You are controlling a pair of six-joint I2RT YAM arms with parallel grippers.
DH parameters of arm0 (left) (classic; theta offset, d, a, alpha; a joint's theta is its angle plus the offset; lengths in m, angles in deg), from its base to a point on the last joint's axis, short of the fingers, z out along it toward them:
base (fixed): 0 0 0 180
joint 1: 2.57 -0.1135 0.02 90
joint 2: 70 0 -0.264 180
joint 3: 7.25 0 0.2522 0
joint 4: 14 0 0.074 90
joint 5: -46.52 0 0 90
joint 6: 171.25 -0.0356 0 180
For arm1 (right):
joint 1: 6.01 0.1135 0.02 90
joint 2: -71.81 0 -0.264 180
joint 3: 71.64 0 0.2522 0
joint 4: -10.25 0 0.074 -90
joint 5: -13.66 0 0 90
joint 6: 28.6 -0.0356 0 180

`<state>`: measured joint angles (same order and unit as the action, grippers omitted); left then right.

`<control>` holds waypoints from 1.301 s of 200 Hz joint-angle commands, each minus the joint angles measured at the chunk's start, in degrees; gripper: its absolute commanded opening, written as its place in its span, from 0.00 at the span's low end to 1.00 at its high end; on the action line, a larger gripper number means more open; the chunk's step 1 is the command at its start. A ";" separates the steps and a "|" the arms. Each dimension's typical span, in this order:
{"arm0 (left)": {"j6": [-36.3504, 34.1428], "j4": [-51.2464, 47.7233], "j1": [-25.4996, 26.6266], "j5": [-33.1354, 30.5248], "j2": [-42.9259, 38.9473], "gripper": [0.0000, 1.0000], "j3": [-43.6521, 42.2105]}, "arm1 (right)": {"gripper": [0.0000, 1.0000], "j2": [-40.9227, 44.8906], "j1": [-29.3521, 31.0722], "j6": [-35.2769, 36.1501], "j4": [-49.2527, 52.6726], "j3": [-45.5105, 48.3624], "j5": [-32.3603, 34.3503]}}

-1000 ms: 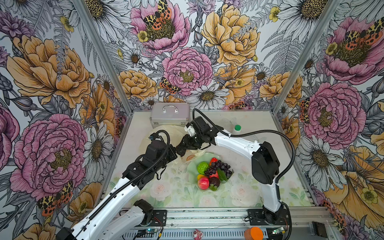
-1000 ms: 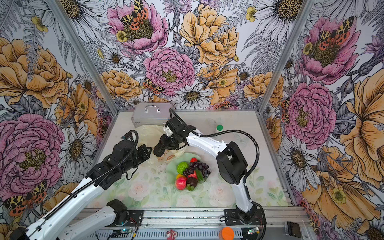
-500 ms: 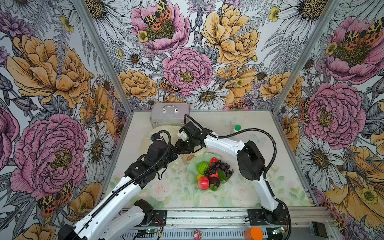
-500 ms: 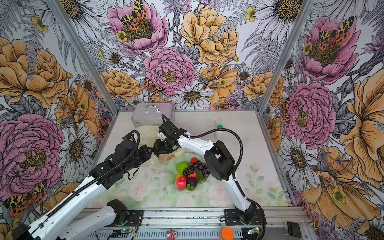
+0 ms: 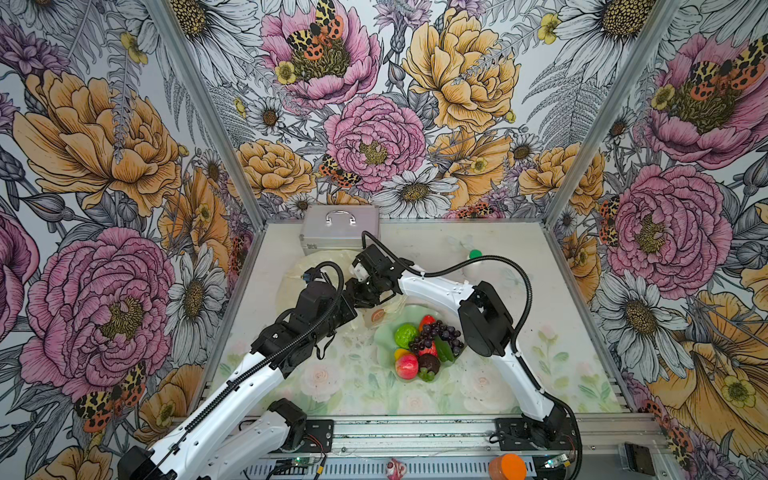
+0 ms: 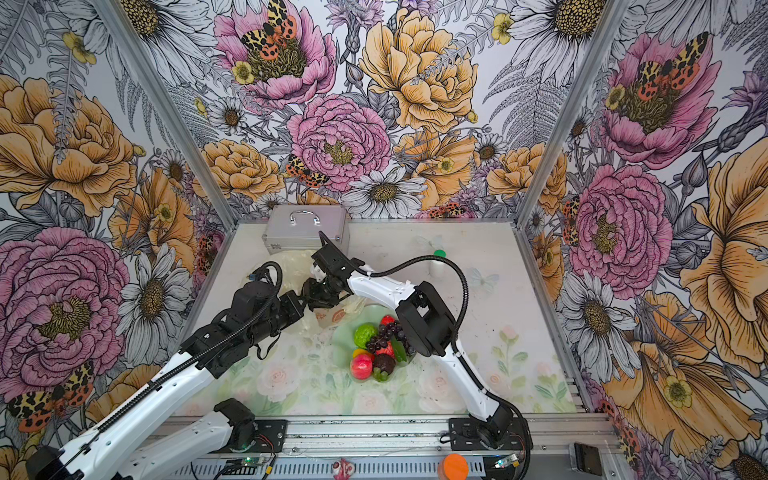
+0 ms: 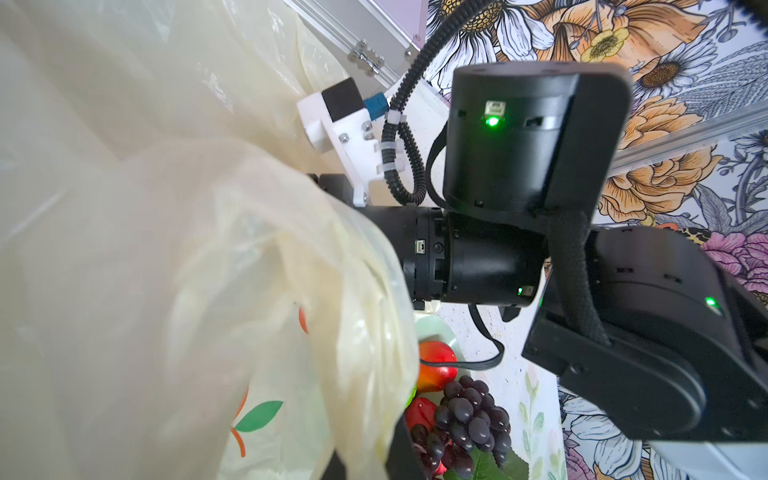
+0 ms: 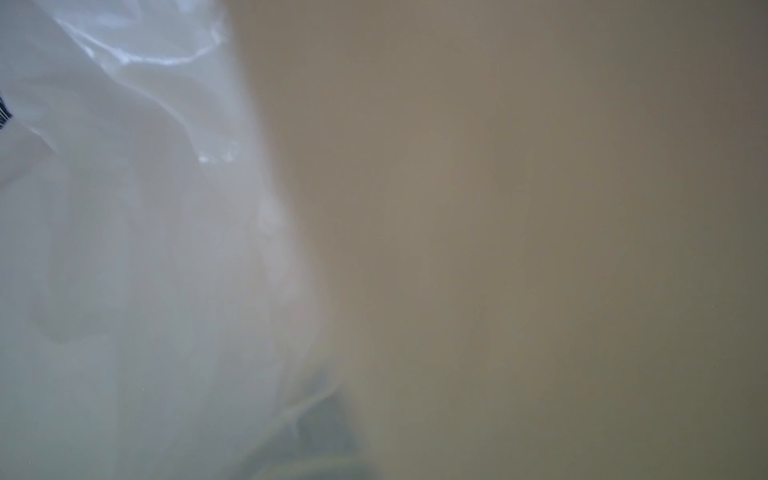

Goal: Place the fruits into the plastic bag
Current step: 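Push the avocado into the bag mouth with the right gripper, then open the right gripper inside the bag and draw it back out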

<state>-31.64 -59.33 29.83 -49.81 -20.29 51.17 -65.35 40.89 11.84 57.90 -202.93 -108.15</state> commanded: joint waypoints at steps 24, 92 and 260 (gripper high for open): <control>1.11 1.06 -0.13 1.23 -1.26 0.00 -1.21 | 0.64 -0.40 -0.66 0.04 -1.28 -3.32 -0.28; 1.57 -1.50 -0.37 1.17 -5.04 0.00 -2.75 | 0.71 7.10 -3.66 3.34 -1.08 3.55 7.20; 4.89 -4.36 1.98 -0.90 -10.94 0.00 -6.17 | 0.76 24.39 -4.15 32.63 2.06 6.20 33.61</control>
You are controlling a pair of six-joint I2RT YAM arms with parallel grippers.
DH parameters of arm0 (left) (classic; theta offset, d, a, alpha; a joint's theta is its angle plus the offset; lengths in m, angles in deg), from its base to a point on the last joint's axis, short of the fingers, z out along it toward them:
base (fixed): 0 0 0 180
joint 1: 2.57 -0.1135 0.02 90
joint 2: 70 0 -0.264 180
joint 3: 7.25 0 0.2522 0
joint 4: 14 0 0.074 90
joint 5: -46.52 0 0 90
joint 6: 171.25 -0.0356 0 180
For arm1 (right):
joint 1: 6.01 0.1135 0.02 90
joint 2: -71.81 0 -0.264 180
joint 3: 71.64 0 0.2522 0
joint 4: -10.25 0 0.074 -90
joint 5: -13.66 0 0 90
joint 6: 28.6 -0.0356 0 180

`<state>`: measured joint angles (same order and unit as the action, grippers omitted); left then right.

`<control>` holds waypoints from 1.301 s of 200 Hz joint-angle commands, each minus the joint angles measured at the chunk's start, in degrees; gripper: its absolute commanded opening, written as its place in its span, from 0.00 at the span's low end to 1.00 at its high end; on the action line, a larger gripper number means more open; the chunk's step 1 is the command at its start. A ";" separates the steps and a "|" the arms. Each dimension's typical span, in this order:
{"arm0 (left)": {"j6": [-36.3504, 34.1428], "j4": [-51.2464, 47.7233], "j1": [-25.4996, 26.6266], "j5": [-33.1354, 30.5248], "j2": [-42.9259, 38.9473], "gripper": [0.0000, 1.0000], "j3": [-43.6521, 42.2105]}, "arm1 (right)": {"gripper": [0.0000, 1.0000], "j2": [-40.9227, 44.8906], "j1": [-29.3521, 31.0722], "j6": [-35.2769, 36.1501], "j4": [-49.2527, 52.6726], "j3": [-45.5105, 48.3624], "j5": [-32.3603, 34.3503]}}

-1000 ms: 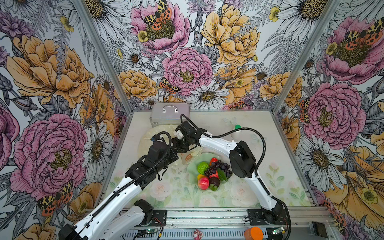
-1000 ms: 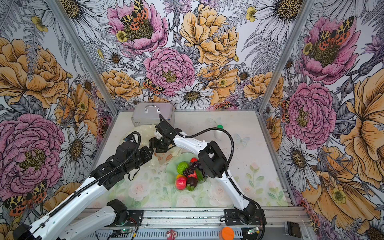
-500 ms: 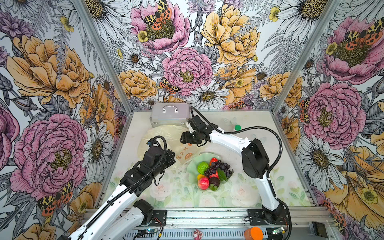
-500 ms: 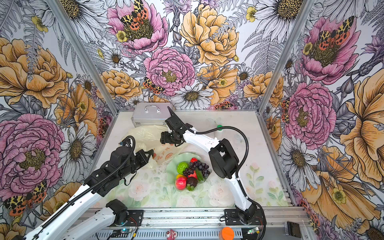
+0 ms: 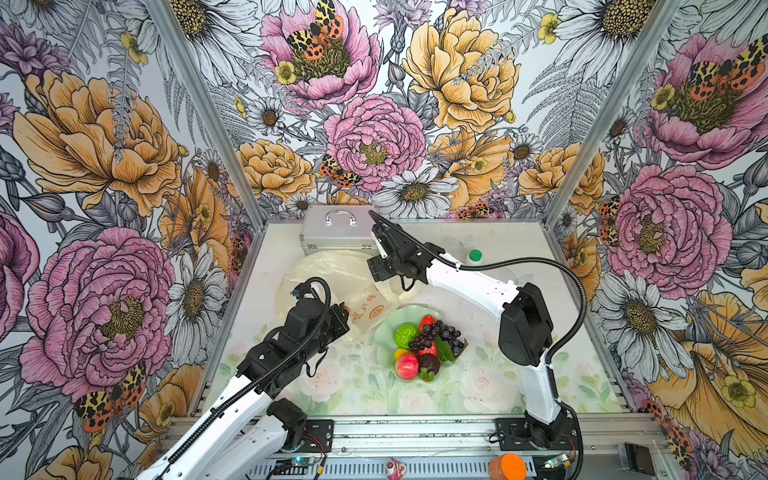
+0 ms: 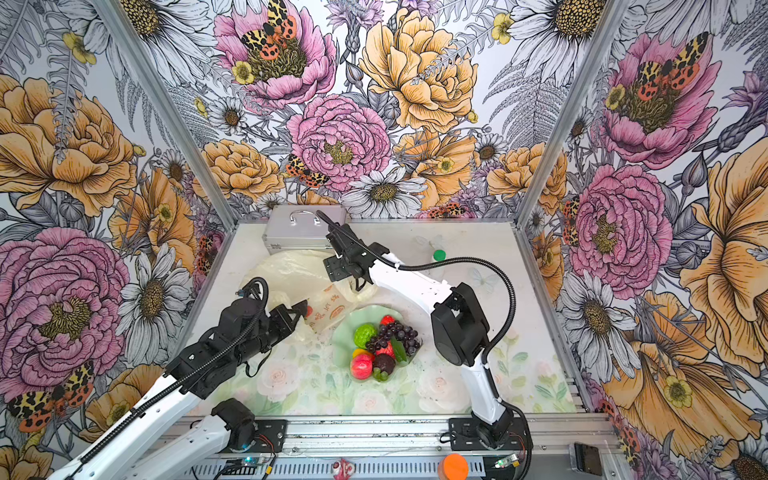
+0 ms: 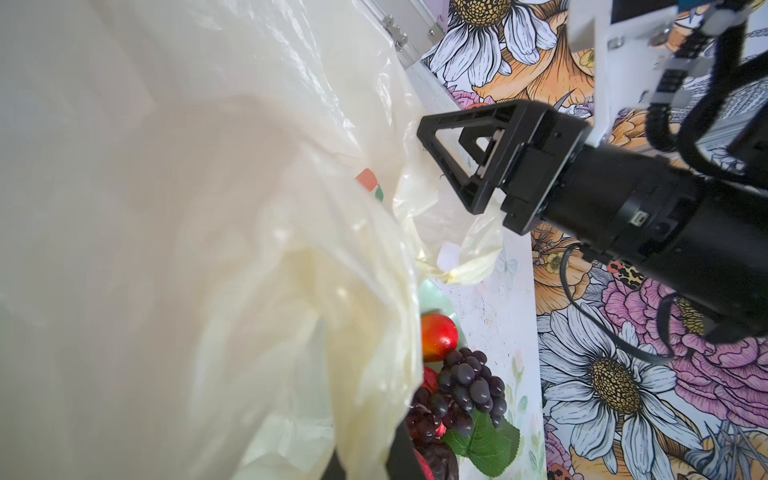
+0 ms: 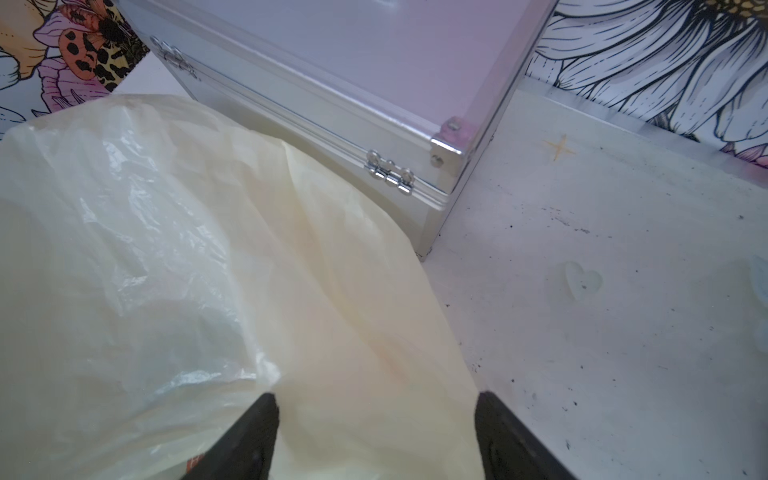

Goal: Place the fruits into the plastic bag
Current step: 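Open the right gripper inside the bag and draw it back out, then swing the open right gripper over the fruit plate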

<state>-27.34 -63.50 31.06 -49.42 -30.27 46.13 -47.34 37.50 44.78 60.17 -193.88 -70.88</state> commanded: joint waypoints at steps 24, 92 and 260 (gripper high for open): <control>0.62 -0.16 1.04 -1.46 -1.26 0.00 -1.47 | 0.76 10.60 -2.01 -3.67 0.17 -2.92 -8.18; -1.25 -0.24 0.53 2.52 0.63 0.00 -1.36 | 0.74 27.33 -3.96 -17.00 16.11 5.26 -11.74; -3.37 1.25 -3.40 9.21 -5.34 0.00 -8.76 | 0.76 23.98 19.64 -35.13 30.99 22.95 -8.41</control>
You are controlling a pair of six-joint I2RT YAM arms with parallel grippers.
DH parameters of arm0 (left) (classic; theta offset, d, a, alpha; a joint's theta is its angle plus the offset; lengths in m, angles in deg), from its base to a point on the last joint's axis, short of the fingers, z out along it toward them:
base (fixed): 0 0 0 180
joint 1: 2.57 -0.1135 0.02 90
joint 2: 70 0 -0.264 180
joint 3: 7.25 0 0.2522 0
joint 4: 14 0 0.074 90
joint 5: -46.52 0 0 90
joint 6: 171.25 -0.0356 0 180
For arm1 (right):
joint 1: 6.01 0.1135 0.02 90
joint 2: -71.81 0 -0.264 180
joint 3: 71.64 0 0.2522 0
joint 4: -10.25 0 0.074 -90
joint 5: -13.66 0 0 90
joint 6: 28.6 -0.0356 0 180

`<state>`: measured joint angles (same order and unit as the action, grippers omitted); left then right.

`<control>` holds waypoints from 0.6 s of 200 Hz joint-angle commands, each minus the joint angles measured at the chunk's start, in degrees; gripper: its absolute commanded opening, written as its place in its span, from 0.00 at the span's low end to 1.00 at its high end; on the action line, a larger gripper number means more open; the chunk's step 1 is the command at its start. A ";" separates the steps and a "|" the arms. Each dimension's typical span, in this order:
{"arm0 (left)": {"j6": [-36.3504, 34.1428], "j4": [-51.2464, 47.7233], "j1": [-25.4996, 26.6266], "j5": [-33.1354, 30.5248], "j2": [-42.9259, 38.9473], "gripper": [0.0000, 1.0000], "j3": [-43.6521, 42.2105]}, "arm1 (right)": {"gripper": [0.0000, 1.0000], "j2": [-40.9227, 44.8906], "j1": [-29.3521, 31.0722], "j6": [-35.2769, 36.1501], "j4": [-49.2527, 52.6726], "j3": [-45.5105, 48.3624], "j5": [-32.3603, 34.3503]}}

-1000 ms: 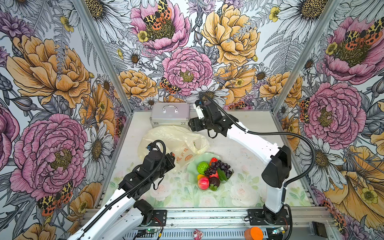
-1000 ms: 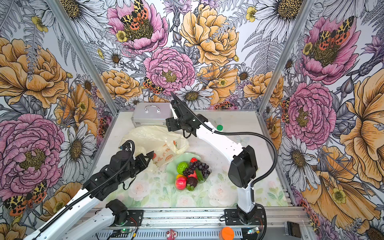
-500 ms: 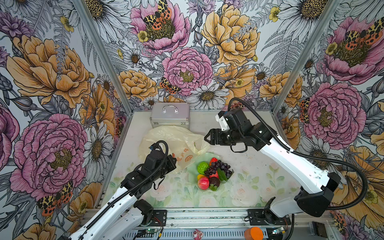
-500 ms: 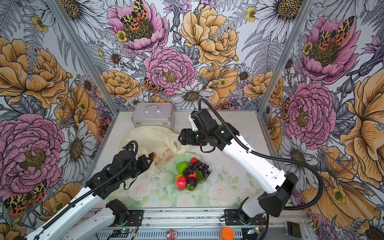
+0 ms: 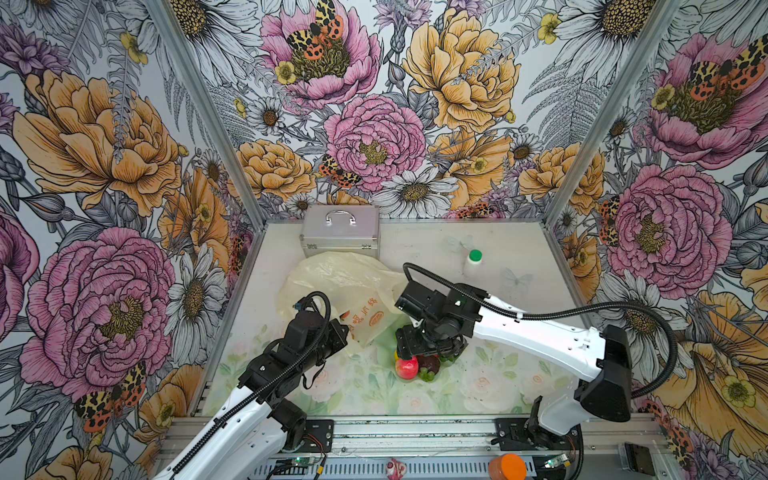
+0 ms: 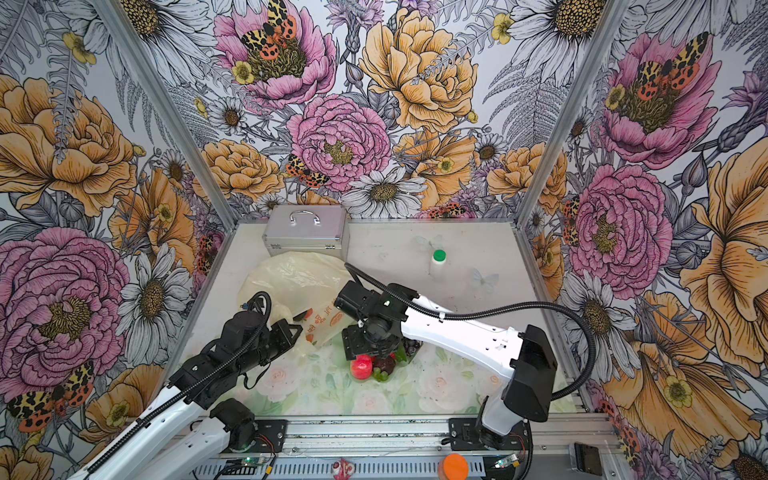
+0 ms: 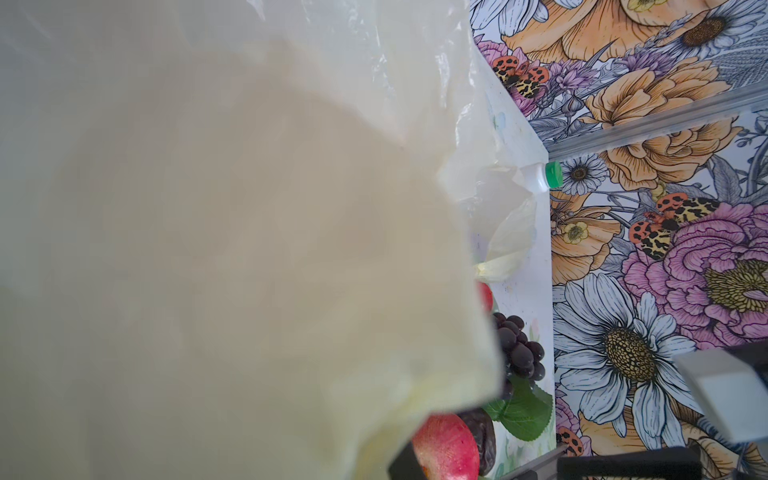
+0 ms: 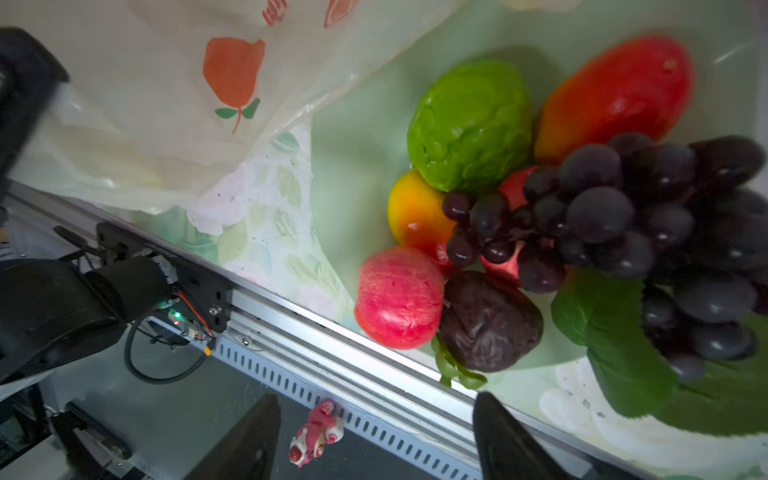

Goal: Place the fruits into the plastic bag
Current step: 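Swing the open right gripper over the fruit plate, then lower the right gripper onto the red apple and close on it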

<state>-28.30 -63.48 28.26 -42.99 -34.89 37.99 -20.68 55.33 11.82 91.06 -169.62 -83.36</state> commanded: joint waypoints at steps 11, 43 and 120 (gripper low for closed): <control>-2.90 1.65 -0.66 2.85 -1.18 0.00 -0.72 | 0.76 -3.99 2.11 -2.19 0.04 -1.64 4.71; -4.52 2.96 -1.21 2.66 -1.48 0.00 -2.00 | 0.76 -6.86 1.86 -0.36 -0.07 -1.85 5.91; -3.85 1.49 -1.96 2.21 -4.62 0.00 -0.77 | 0.75 -11.32 0.88 3.11 -0.07 -3.81 5.38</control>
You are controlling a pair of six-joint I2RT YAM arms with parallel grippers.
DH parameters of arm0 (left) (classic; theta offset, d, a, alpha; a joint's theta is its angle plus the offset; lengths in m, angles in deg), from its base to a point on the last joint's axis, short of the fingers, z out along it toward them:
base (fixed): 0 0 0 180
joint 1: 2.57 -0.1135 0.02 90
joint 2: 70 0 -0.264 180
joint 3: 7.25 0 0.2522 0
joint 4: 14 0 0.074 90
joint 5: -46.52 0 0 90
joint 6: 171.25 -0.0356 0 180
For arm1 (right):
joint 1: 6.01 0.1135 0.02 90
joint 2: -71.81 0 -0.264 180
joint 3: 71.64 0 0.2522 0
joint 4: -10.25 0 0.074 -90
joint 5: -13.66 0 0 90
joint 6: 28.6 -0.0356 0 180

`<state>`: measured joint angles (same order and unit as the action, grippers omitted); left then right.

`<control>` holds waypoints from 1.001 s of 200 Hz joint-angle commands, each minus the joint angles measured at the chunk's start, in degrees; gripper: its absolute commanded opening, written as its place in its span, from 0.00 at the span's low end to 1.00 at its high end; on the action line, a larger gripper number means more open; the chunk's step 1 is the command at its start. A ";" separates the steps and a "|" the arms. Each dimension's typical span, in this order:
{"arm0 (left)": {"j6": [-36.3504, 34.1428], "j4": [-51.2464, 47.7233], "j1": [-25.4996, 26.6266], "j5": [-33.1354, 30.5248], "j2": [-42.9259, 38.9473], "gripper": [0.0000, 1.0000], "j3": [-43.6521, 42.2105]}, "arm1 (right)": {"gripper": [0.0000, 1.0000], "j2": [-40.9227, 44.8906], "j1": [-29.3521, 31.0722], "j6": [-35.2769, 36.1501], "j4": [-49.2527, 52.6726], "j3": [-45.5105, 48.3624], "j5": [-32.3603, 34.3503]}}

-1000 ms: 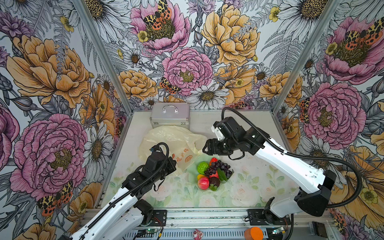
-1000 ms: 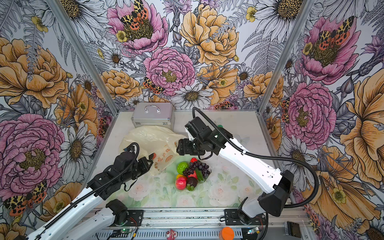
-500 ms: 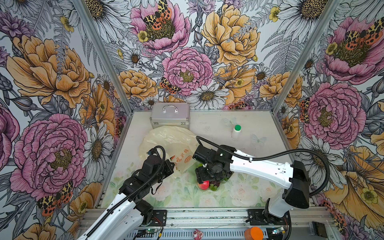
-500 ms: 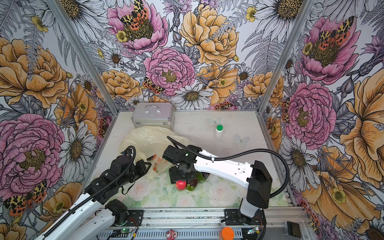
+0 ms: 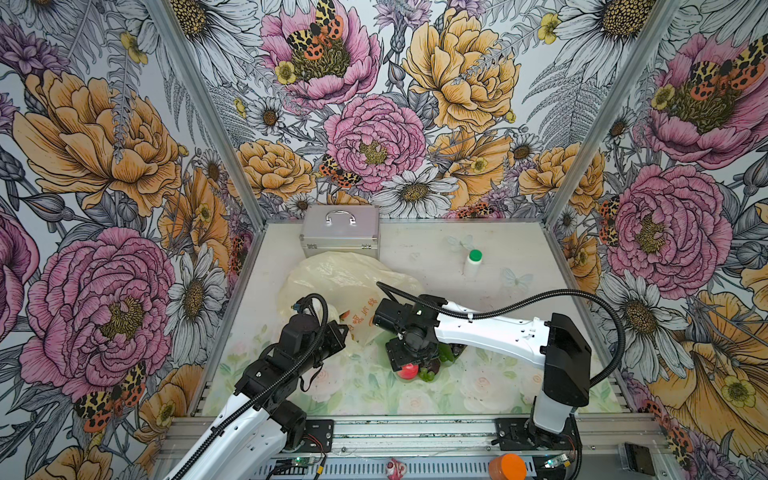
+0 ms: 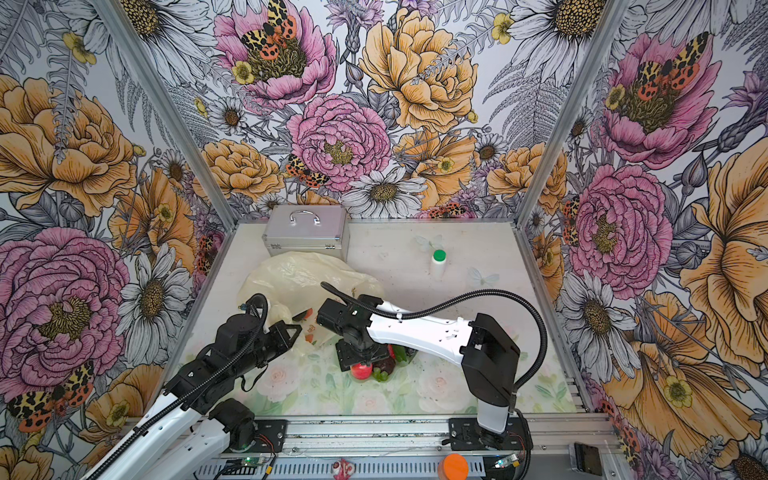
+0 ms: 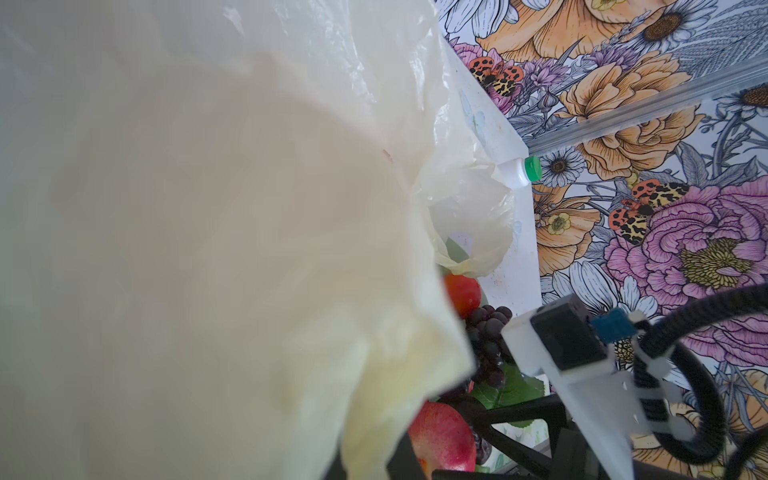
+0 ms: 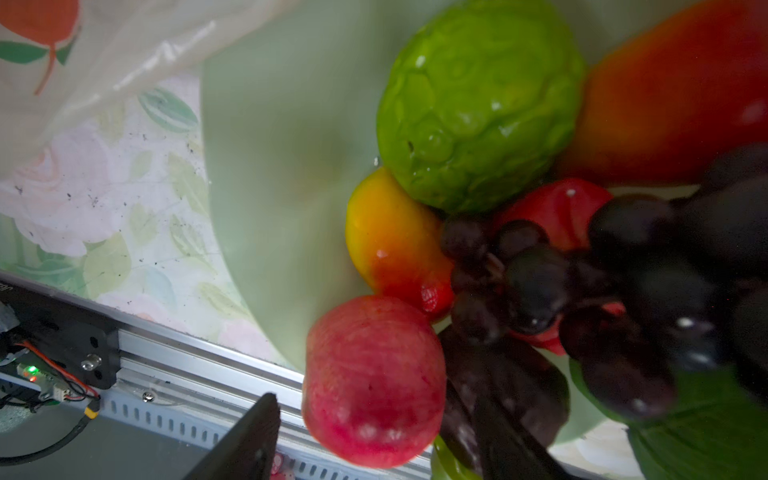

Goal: Place the fruits into the plastic bag
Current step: 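Lower the right gripper onto the red apple and close on it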

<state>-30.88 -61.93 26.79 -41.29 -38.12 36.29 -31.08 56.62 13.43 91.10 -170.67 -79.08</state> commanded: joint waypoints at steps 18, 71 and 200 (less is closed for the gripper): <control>-0.72 -0.57 -0.50 -0.10 -2.84 0.00 0.25 | 0.75 -1.91 -0.40 1.60 -0.12 -3.17 0.42; -0.19 -1.64 -0.57 -0.34 -4.65 0.00 -0.55 | 0.73 -3.42 -0.32 1.50 -0.73 -3.41 0.23; -0.01 -1.60 -0.64 -0.37 -4.35 0.00 -0.66 | 0.69 -4.25 0.42 0.63 -3.11 -1.03 -1.04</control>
<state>-30.64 -63.50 26.64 -41.31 -42.25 36.16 -34.86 56.56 14.24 89.09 -172.14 -79.60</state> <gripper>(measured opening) 0.047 0.646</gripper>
